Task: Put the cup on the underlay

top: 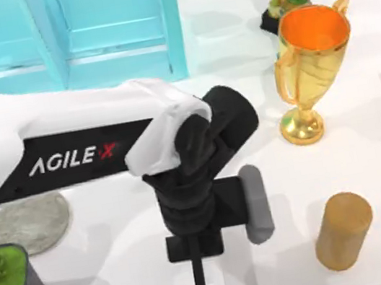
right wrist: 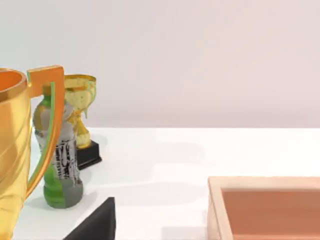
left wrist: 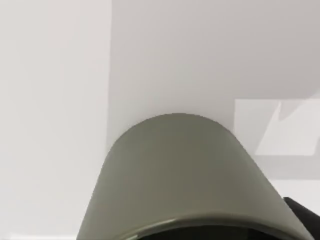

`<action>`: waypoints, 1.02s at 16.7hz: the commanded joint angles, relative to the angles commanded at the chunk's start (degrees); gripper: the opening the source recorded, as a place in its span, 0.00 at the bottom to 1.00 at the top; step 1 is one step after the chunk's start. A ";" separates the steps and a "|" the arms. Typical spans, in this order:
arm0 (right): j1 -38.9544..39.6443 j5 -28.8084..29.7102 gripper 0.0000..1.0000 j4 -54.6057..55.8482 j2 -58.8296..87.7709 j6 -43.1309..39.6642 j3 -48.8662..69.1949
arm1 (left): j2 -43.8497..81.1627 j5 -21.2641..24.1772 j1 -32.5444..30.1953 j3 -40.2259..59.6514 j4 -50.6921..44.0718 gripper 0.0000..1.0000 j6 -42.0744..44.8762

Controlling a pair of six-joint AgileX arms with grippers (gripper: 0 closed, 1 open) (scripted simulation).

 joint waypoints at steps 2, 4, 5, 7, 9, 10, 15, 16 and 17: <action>0.00 0.00 1.00 0.00 0.00 0.00 0.00 | 0.00 0.00 0.00 0.00 0.00 0.00 0.00; 0.00 0.00 1.00 0.00 0.00 0.00 0.00 | -0.07 0.00 0.00 0.03 0.02 0.00 0.03; 0.00 0.00 1.00 0.00 0.00 0.00 0.00 | -0.07 0.01 0.07 0.07 -0.02 0.00 -0.09; 0.00 0.00 1.00 0.00 0.00 0.00 0.00 | -0.11 0.11 1.23 0.77 -0.61 0.00 -2.04; 0.00 0.00 1.00 0.00 0.00 0.00 0.00 | -0.33 0.32 3.90 2.03 -1.82 0.00 -6.28; 0.00 0.00 1.00 0.00 0.00 0.00 0.00 | -0.49 0.45 5.75 2.76 -2.65 0.00 -9.07; 0.00 0.00 1.00 0.00 0.00 0.00 0.00 | -1.49 1.16 18.33 6.18 -8.36 0.00 -29.55; 0.00 0.00 1.00 0.00 0.00 0.00 0.00 | -1.76 1.29 21.08 6.81 -9.58 0.00 -34.38; 0.00 0.00 1.00 0.00 0.00 0.00 0.00 | -2.09 1.42 23.77 7.45 -10.72 0.00 -38.97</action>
